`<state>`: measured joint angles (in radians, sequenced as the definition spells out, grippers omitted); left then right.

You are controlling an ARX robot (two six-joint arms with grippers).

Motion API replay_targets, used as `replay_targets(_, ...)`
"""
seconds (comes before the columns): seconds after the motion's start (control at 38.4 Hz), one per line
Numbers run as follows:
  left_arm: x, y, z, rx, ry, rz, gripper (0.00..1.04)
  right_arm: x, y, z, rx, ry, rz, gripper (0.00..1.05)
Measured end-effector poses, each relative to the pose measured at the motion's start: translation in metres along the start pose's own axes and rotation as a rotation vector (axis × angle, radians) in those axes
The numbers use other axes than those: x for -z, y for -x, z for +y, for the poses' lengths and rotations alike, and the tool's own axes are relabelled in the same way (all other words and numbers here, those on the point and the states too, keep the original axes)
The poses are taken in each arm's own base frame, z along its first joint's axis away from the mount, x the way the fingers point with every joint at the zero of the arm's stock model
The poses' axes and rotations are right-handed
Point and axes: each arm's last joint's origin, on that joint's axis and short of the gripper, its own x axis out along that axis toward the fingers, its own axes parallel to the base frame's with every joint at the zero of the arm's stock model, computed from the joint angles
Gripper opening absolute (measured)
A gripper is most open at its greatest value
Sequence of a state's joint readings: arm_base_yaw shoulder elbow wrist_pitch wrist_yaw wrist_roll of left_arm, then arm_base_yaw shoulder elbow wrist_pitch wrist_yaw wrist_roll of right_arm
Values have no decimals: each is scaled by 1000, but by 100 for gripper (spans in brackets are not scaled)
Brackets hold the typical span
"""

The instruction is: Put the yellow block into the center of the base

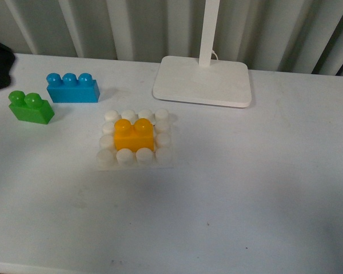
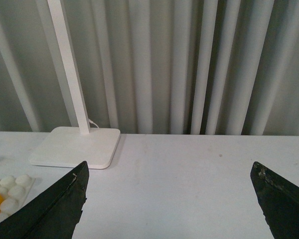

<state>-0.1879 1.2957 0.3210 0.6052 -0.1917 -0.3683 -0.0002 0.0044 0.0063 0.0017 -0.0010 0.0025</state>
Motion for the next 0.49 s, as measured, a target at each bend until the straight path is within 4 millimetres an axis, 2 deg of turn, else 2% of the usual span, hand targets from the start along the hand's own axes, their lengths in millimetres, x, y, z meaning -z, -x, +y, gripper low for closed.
replay_targets(0.03, 0, 5, 6, 2, -8, -16, 96, 0, 0, 0, 0, 0, 0, 95)
replay_targets(0.08, -3, 14, 13, 60, -86, -203, 84, 0, 0, 0, 0, 0, 0, 95)
replay_targets(0.16, 0, 28, 19, 87, -209, -311, 66, 0, 0, 0, 0, 0, 0, 95)
replay_targets(0.31, 1, 49, 29, 77, -272, -345, 29, 0, 0, 0, 0, 0, 0, 95)
replay_targets(0.47, 2, 59, 39, 69, -280, -341, 4, 0, 0, 0, 0, 0, 0, 95)
replay_targets(0.49, 3, 61, 40, 67, -282, -343, 4, 0, 0, 0, 0, 0, 0, 95)
